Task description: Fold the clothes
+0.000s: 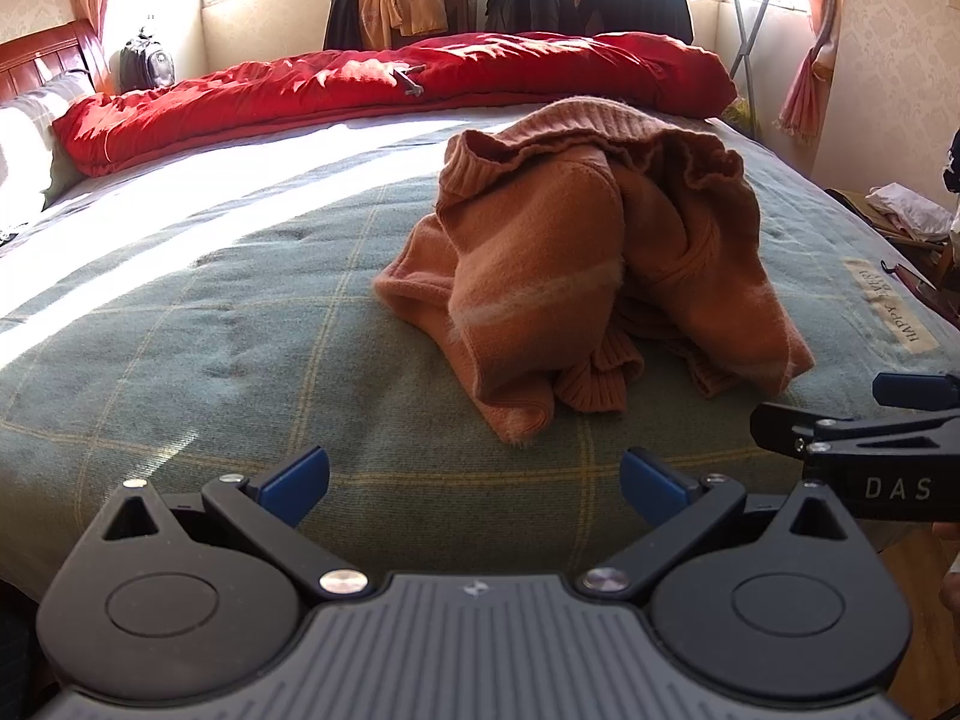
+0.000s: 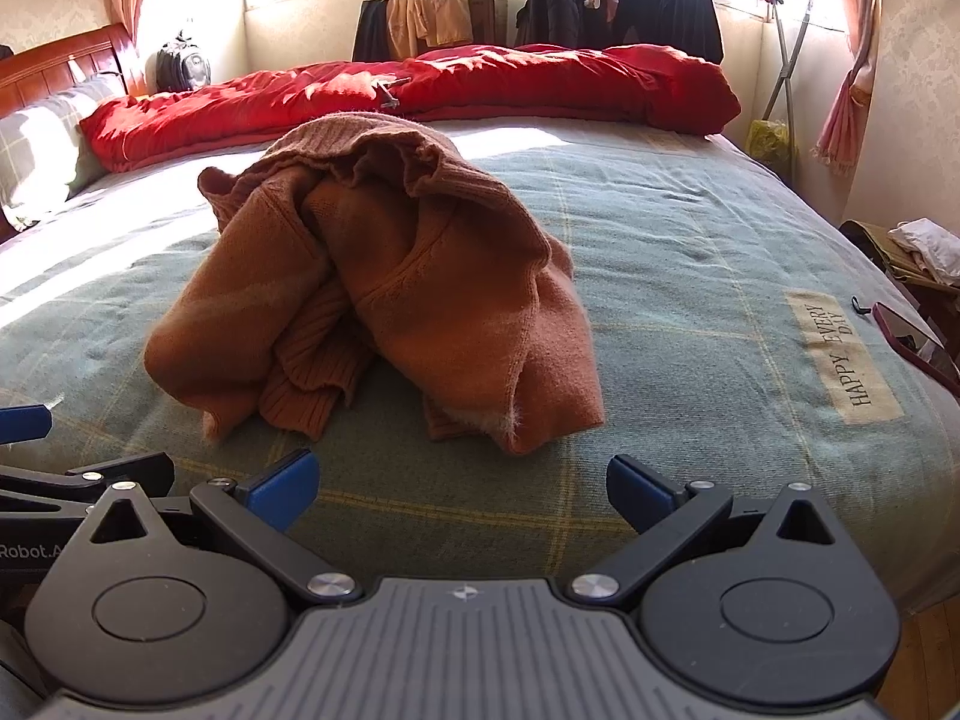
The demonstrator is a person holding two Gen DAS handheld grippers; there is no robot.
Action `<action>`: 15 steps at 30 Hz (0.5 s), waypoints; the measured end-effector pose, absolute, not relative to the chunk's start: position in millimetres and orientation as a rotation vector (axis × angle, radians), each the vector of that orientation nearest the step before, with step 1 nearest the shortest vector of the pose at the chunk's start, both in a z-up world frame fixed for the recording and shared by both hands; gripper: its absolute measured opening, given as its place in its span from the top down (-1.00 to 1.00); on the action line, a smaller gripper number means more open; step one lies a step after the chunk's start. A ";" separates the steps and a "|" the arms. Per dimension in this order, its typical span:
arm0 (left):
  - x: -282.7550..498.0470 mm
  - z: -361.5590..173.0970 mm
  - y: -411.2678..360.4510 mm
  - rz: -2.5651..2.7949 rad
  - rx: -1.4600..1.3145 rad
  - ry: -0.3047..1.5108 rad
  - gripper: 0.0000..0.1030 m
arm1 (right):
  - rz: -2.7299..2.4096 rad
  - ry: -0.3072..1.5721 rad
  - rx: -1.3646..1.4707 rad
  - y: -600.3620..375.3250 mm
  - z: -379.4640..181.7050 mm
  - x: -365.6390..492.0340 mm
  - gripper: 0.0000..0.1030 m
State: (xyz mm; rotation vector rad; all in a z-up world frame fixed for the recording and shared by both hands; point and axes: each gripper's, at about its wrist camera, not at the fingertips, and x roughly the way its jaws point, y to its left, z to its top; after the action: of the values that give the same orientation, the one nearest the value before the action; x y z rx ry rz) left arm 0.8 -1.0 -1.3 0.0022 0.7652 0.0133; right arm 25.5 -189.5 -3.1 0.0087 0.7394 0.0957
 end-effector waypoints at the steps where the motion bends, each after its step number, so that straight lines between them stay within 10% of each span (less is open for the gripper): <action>1: 0.9 -1.4 -0.7 0.013 0.001 0.766 -0.99 | 0.095 0.740 0.007 -189.0 -3.3 25.7 -1.00; 15: 3.7 -3.6 0.4 0.017 0.001 0.771 -0.99 | 0.095 0.748 -0.001 -186.7 -5.1 29.6 -1.00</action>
State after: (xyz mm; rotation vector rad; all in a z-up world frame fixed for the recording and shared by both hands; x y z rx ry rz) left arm 3.7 0.4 -3.6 0.0011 0.7713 0.0166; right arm 29.6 -186.7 -5.1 -0.0009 0.7480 0.0952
